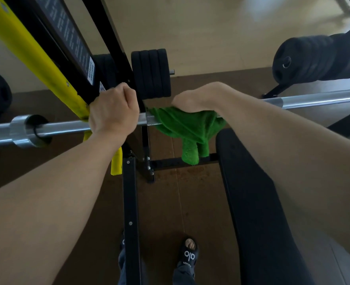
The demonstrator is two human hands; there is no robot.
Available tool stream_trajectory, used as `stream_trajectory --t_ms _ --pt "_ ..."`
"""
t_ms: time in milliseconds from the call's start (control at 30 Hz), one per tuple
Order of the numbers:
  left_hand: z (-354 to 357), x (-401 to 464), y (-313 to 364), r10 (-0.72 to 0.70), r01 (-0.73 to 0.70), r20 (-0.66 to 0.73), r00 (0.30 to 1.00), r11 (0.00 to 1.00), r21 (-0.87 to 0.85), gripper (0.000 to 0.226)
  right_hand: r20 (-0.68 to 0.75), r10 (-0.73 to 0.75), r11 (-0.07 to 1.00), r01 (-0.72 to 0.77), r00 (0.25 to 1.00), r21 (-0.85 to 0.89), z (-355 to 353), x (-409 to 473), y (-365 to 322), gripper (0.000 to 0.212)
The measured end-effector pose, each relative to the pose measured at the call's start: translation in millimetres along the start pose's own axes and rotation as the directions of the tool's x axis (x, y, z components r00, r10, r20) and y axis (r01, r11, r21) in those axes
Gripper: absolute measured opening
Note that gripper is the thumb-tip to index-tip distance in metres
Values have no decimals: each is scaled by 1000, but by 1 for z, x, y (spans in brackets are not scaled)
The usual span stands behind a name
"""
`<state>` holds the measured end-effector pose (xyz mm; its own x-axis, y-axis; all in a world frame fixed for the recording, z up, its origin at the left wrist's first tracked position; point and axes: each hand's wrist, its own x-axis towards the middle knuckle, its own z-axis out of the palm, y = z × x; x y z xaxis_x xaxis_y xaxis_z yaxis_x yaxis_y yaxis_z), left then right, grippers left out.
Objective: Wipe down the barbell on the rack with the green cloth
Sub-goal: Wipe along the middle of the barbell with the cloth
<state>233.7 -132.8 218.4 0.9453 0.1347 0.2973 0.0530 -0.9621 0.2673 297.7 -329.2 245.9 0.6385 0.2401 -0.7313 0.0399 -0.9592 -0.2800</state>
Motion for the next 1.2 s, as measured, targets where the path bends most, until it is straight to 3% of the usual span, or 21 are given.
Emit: stream_trajectory --t_ms 100,167,200,233,267,300,367,567,700,867,1067,1200 --pt "1 0 0 1 -1 9 1000 1000 4 39 -26 28 999 -28 999 -26 4 11 -8 44" --pt "0 1 1 2 -1 14 1000 1000 -15 40 -299 5 992 -42 954 -119 20 7 -8 40" --pt "0 0 1 3 -2 17 1000 1000 -24 40 -534 -17 988 -66 845 -137 35 -1 -10 42" --pt "0 0 0 8 -8 19 1000 1000 -29 40 -745 -41 990 -72 665 -120 53 -8 -13 45" --pt "1 0 0 14 -13 17 1000 999 -31 40 -870 -47 994 -62 490 -88 69 -17 -18 47" --pt "1 0 0 15 -14 16 1000 999 -30 40 -928 -44 998 -30 369 -59 84 -20 -22 46" --pt "0 0 3 17 -16 14 1000 1000 -25 40 -963 -29 999 24 269 -24 101 -14 -29 40" --pt "-1 1 3 13 -13 2 1000 999 -33 41 -953 -181 983 54 243 -173 98 1 -48 40" --pt "2 1 -2 0 0 -5 1000 1000 -30 41 -845 -321 935 1 428 -354 83 -1 -30 47" --pt "-2 1 -2 -5 5 3 1000 999 -36 39 -808 -261 948 -18 528 -317 63 -19 6 54" --pt "0 -1 1 -52 52 -5 999 999 16 43 -883 -56 954 -237 467 -185 25 -51 159 59" --pt "1 -2 10 -11 11 -3 1000 1000 18 45 -899 -11 950 -277 438 -146 25 -47 160 58"
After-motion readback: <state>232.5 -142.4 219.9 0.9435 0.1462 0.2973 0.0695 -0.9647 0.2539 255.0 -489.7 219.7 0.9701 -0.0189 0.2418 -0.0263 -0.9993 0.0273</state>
